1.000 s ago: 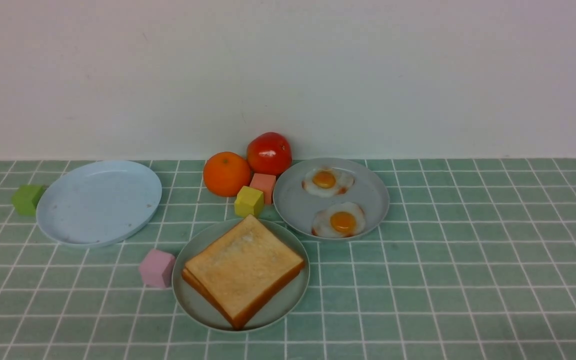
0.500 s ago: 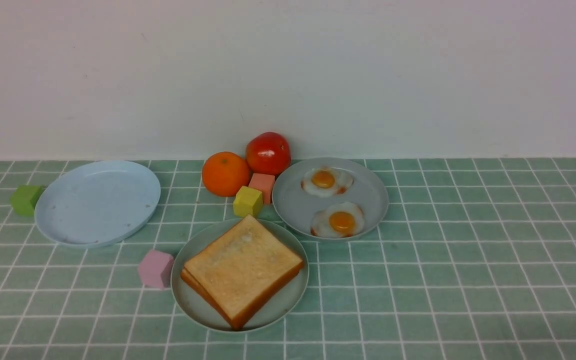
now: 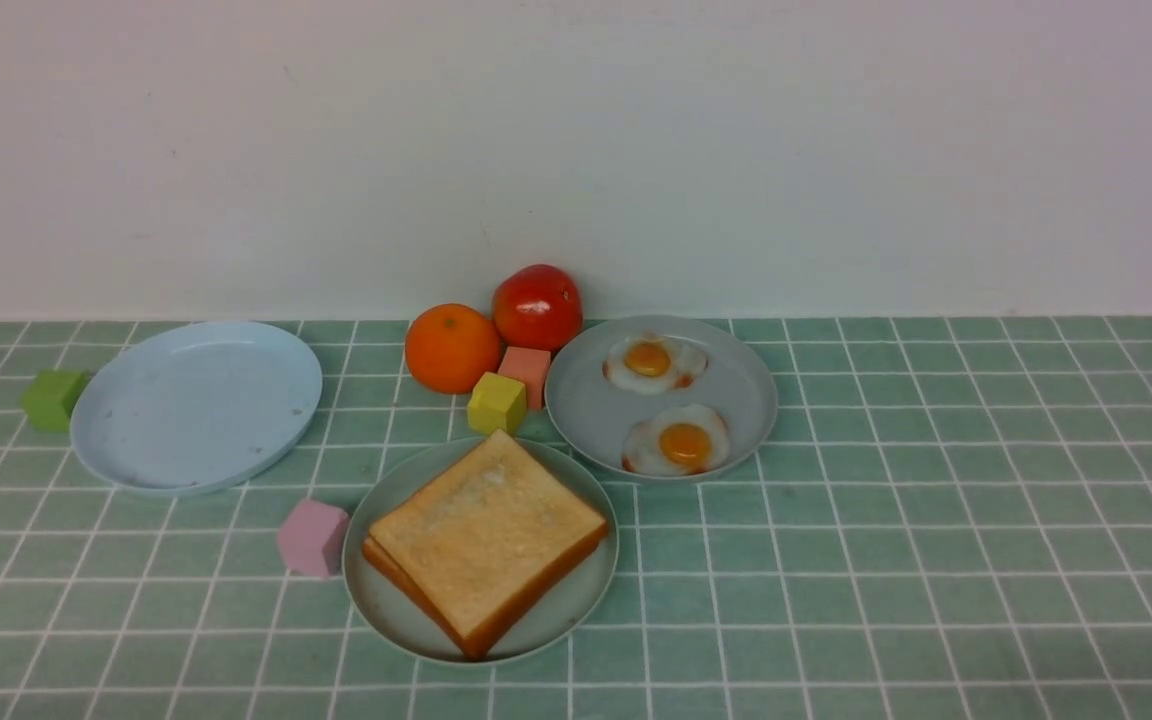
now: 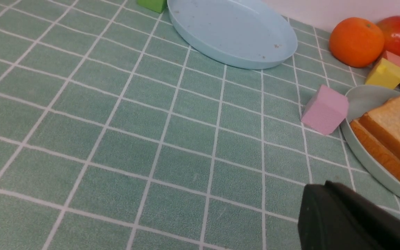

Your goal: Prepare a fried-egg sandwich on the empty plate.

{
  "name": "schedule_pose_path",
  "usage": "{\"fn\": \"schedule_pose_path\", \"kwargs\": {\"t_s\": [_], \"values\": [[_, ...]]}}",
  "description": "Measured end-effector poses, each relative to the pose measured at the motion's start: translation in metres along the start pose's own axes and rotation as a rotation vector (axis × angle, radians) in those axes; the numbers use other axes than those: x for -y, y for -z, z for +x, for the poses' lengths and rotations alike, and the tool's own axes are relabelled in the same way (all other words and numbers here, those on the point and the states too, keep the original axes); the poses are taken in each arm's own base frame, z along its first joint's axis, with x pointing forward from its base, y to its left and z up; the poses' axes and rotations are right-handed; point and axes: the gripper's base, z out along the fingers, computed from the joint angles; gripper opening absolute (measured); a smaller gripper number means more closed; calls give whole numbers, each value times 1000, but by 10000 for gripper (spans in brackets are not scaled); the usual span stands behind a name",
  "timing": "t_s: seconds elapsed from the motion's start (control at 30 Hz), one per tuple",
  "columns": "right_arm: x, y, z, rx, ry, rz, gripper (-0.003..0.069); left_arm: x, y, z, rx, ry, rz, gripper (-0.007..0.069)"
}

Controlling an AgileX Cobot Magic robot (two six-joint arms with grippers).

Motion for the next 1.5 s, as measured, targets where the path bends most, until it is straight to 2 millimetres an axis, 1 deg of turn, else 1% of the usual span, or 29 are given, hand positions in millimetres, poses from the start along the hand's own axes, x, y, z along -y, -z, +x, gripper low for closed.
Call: {"fn": "schedule_pose_path", "kwargs": {"t_s": [0.63,1.5], "values": [[0,0,0,0,0,0,48,0,0,0,0,0,0,-10],[0,0,0,0,0,0,71,0,0,0,0,1,0,17]]}}
